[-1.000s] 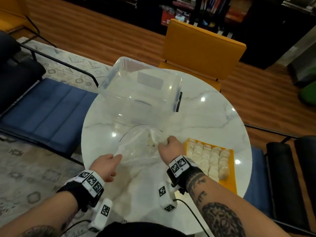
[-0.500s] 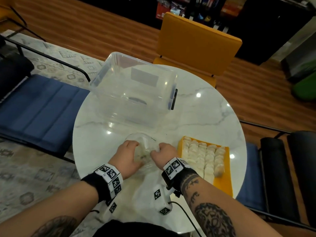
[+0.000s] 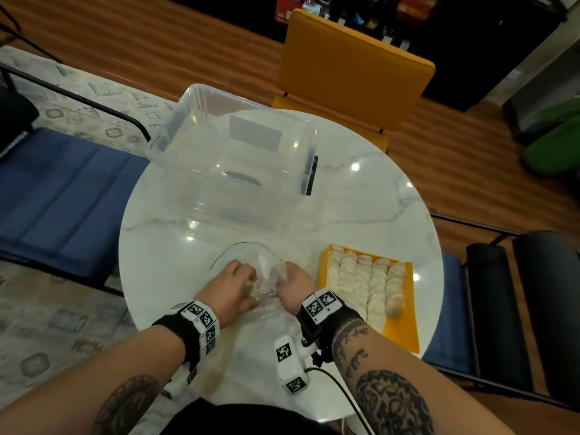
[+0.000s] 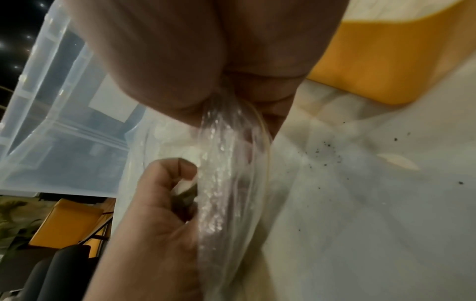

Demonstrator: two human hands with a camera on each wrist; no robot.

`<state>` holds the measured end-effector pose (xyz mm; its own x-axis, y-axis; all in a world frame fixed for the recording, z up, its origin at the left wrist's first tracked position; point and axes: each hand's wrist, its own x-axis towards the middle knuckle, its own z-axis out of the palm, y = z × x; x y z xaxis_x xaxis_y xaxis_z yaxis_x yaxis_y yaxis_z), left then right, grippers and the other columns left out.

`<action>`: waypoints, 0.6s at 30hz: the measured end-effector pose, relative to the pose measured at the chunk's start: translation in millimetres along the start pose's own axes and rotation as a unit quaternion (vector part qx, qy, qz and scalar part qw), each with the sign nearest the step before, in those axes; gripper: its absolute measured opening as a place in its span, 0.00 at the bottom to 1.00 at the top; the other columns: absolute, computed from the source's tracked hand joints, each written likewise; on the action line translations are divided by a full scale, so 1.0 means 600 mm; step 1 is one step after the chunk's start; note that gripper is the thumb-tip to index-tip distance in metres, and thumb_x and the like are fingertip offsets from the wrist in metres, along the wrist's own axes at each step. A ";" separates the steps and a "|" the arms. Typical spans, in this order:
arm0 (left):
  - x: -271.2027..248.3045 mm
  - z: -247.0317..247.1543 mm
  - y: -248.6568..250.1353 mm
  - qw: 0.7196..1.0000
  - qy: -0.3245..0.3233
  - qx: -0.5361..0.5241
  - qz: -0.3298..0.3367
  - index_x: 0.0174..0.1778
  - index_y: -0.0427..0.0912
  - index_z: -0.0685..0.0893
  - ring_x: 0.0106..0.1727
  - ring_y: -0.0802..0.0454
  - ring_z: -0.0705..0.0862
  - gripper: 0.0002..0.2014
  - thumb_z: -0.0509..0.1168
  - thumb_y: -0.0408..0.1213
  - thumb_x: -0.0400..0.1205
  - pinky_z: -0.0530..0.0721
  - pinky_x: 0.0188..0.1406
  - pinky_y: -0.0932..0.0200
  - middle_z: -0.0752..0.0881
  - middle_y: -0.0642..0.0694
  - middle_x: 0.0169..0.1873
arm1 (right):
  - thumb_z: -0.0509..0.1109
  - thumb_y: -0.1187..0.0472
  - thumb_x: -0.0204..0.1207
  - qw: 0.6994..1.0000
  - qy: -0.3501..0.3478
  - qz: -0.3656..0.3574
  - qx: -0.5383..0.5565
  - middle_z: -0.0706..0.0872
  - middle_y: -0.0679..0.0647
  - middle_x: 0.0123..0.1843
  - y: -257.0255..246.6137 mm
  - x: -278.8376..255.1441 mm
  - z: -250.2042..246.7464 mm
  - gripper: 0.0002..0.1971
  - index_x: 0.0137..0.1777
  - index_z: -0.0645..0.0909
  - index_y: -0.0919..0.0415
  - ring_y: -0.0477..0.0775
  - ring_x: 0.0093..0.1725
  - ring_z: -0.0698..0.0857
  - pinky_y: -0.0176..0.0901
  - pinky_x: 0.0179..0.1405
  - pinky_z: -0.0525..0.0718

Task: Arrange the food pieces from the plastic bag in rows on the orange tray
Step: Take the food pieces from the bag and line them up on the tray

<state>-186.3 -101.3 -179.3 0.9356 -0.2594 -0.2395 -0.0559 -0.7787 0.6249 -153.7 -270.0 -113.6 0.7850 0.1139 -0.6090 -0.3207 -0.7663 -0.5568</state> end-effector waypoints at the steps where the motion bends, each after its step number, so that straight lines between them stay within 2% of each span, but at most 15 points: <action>1: 0.001 -0.007 -0.002 1.000 -0.009 0.001 -0.009 0.55 0.46 0.78 0.45 0.50 0.78 0.19 0.73 0.53 0.76 0.78 0.45 0.57 0.73 0.53 0.51 | 0.61 0.67 0.80 1.000 0.012 0.004 0.002 0.82 0.53 0.49 0.003 0.001 -0.003 0.13 0.62 0.78 0.60 0.55 0.47 0.80 0.39 0.37 0.73; 3: 0.001 -0.015 -0.011 1.000 -0.017 0.010 -0.020 0.45 0.47 0.76 0.43 0.51 0.77 0.18 0.71 0.57 0.77 0.77 0.44 0.56 0.75 0.53 0.45 | 0.60 0.70 0.79 0.999 0.030 0.010 0.001 0.83 0.54 0.51 0.004 0.002 -0.007 0.16 0.64 0.78 0.59 0.55 0.49 0.81 0.38 0.43 0.75; 4: 0.001 -0.019 -0.015 0.999 -0.016 0.018 -0.028 0.41 0.48 0.74 0.43 0.51 0.77 0.17 0.70 0.57 0.78 0.77 0.44 0.56 0.75 0.53 0.42 | 0.60 0.70 0.79 0.999 0.036 0.007 -0.001 0.84 0.54 0.52 0.004 0.004 -0.008 0.17 0.65 0.78 0.58 0.56 0.51 0.82 0.39 0.46 0.76; 7: -0.001 -0.018 -0.022 0.999 -0.001 0.024 -0.028 0.37 0.50 0.72 0.46 0.50 0.77 0.13 0.71 0.46 0.79 0.78 0.47 0.58 0.74 0.55 0.42 | 0.62 0.68 0.76 0.999 0.040 0.010 0.001 0.85 0.54 0.53 0.005 0.011 -0.008 0.18 0.64 0.78 0.55 0.56 0.50 0.84 0.41 0.47 0.79; 9: -0.005 -0.017 -0.021 1.000 -0.008 0.022 -0.019 0.46 0.50 0.77 0.54 0.50 0.78 0.09 0.72 0.43 0.77 0.78 0.54 0.60 0.75 0.55 0.49 | 0.64 0.66 0.75 0.999 0.040 0.018 -0.004 0.85 0.53 0.52 0.006 0.016 -0.005 0.17 0.63 0.78 0.54 0.57 0.52 0.85 0.42 0.47 0.81; 11: -0.008 -0.014 -0.021 0.999 -0.036 0.033 -0.011 0.64 0.50 0.78 0.64 0.51 0.75 0.19 0.71 0.46 0.78 0.77 0.64 0.57 0.76 0.53 0.59 | 0.72 0.58 0.73 0.999 0.041 0.021 -0.001 0.86 0.50 0.52 0.012 0.019 -0.002 0.17 0.62 0.78 0.53 0.57 0.54 0.87 0.43 0.49 0.83; 13: -0.009 -0.010 -0.020 0.996 -0.058 0.073 -0.008 0.72 0.52 0.74 0.67 0.50 0.72 0.26 0.70 0.48 0.79 0.75 0.68 0.56 0.75 0.52 0.64 | 0.79 0.45 0.67 0.999 0.030 0.025 0.018 0.87 0.49 0.54 0.018 0.019 0.003 0.26 0.63 0.77 0.52 0.54 0.53 0.87 0.43 0.49 0.84; 15: -0.008 -0.009 -0.015 0.991 -0.067 0.118 -0.003 0.70 0.50 0.75 0.66 0.48 0.72 0.23 0.69 0.46 0.79 0.75 0.66 0.56 0.76 0.50 0.63 | 0.78 0.40 0.66 0.999 0.018 0.036 0.006 0.88 0.49 0.54 0.018 0.022 0.007 0.29 0.63 0.79 0.52 0.54 0.53 0.87 0.42 0.47 0.82; 18: -0.003 -0.014 -0.011 0.990 -0.073 0.117 -0.016 0.61 0.47 0.78 0.61 0.47 0.75 0.14 0.66 0.43 0.81 0.77 0.59 0.56 0.78 0.48 0.55 | 0.73 0.47 0.76 0.998 0.030 0.038 -0.044 0.85 0.49 0.43 0.015 0.034 0.009 0.14 0.52 0.82 0.57 0.57 0.49 0.85 0.41 0.45 0.80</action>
<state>-184.9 -91.1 -176.5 0.8788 -0.2995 -0.3714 -0.1233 -0.8945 0.4297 -143.2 -271.0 -134.1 0.7920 0.0172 -0.6103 -0.3345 -0.8240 -0.4572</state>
